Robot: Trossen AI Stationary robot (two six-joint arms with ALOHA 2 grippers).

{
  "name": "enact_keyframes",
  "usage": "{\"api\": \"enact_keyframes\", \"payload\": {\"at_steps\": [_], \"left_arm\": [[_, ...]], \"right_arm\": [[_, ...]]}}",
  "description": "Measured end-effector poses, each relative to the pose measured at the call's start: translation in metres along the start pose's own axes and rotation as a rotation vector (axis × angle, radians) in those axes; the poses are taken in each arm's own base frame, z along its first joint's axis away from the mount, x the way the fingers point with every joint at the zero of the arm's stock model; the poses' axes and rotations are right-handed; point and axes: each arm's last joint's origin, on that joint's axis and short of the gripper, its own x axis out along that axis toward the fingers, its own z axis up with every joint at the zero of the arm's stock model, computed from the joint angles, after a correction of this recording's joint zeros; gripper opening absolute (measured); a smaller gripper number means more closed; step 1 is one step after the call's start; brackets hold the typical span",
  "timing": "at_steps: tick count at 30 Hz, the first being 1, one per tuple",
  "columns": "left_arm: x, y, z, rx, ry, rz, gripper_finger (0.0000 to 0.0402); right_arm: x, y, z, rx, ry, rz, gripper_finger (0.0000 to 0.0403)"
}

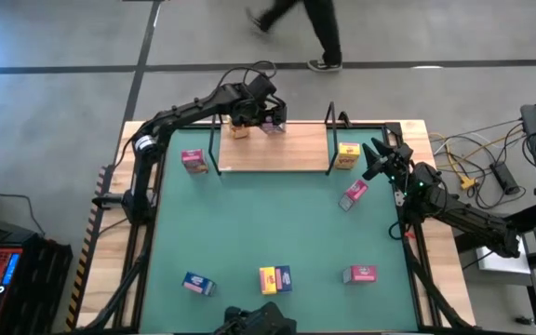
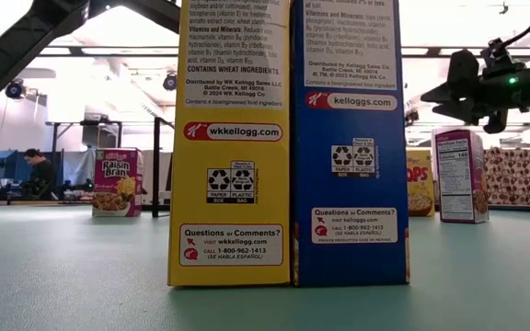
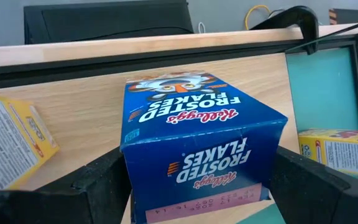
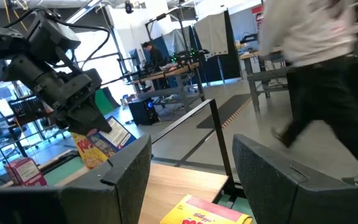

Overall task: Stack cereal on shelf
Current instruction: Put the top blue cereal box on the shelf

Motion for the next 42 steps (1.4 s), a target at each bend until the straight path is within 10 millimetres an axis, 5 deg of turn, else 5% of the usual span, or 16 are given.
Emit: {"api": "enact_keyframes", "payload": {"at_steps": [42], "left_arm": [[-0.0092, 0.0041, -0.0004, -0.013, 0.032, 0.014, 0.0308]], "right_arm": [[0.0, 0.0, 0.0, 0.0, 0.0, 0.0, 0.0215]]}}
